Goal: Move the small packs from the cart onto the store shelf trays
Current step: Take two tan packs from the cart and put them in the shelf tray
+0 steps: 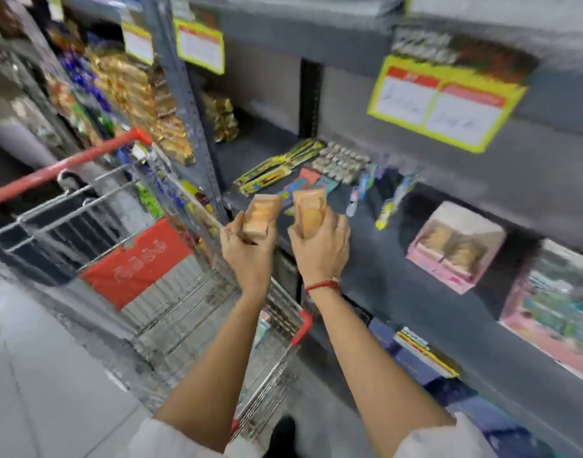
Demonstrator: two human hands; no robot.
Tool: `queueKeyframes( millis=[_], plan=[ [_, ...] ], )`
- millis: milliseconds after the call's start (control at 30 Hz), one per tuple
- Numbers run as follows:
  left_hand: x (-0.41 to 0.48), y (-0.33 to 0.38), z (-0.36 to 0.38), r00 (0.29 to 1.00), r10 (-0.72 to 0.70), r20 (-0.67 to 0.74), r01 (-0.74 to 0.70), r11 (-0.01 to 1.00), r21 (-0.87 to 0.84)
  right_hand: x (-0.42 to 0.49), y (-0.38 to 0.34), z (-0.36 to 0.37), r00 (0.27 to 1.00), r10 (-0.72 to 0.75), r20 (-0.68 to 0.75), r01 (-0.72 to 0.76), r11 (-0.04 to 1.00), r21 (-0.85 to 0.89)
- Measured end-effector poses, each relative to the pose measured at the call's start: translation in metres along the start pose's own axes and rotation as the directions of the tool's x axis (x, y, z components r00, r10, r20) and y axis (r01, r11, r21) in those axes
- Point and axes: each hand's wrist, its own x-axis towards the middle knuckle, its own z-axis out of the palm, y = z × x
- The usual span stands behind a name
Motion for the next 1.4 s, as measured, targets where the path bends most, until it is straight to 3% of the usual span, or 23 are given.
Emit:
queueKeyframes(
  millis=[133, 367, 467, 600, 733, 800, 933, 1067, 1133, 1267, 1400],
  plan=[
    [-0.032, 0.048, 0.057, 0.965, 0.076, 0.249, -0.046, 0.991, -0.125, 0.037, 0.038, -0.055, 0.986, 0.111, -0.129, -0.109, 0.994, 0.017],
    [-0.110, 0.092, 0.137, 0.788, 0.238, 0.567, -0.147, 0.968, -0.202, 0.063, 0.123, -0.131, 0.899, 0.406, -0.165, -0.418, 0.907, -0.042],
    [-0.128, 0.097, 0.162, 0.649, 0.237, 0.723, -0.204, 0.970, -0.134, 0.070, 0.141, -0.144, 0.866, 0.472, -0.166, -0.483, 0.875, -0.030],
    [-0.132, 0.094, 0.175, 0.494, 0.203, 0.845, -0.319, 0.947, -0.040, 0.078, 0.159, -0.151, 0.915, 0.401, -0.049, -0.401, 0.888, -0.227],
    [-0.119, 0.084, 0.178, 0.183, 0.212, 0.960, -0.510, 0.856, -0.092, 0.071, 0.170, -0.148, 0.934, 0.353, 0.051, -0.303, 0.860, -0.411],
    [-0.107, 0.081, 0.180, 0.093, 0.232, 0.968, -0.628, 0.768, -0.124, 0.068, 0.174, -0.143, 0.946, 0.325, 0.010, -0.274, 0.813, -0.514],
    [-0.093, 0.087, 0.191, 0.085, 0.266, 0.960, -0.750, 0.651, -0.114, 0.070, 0.176, -0.133, 0.970, 0.242, 0.023, -0.169, 0.739, -0.652],
    [-0.093, 0.097, 0.194, 0.058, 0.284, 0.957, -0.881, 0.465, -0.085, 0.073, 0.179, -0.127, 0.977, 0.200, 0.069, -0.104, 0.735, -0.670],
    [-0.095, 0.095, 0.194, 0.069, 0.306, 0.950, -0.903, 0.424, -0.071, 0.072, 0.179, -0.126, 0.980, 0.190, 0.061, -0.103, 0.744, -0.660],
    [-0.091, 0.087, 0.182, 0.117, 0.391, 0.913, -0.869, 0.485, -0.097, 0.072, 0.164, -0.124, 0.995, 0.095, 0.020, -0.066, 0.812, -0.580],
    [-0.060, 0.075, 0.137, 0.321, 0.574, 0.754, -0.792, 0.599, -0.118, 0.074, 0.120, -0.101, 0.969, -0.228, -0.098, 0.160, 0.875, -0.457]
  ],
)
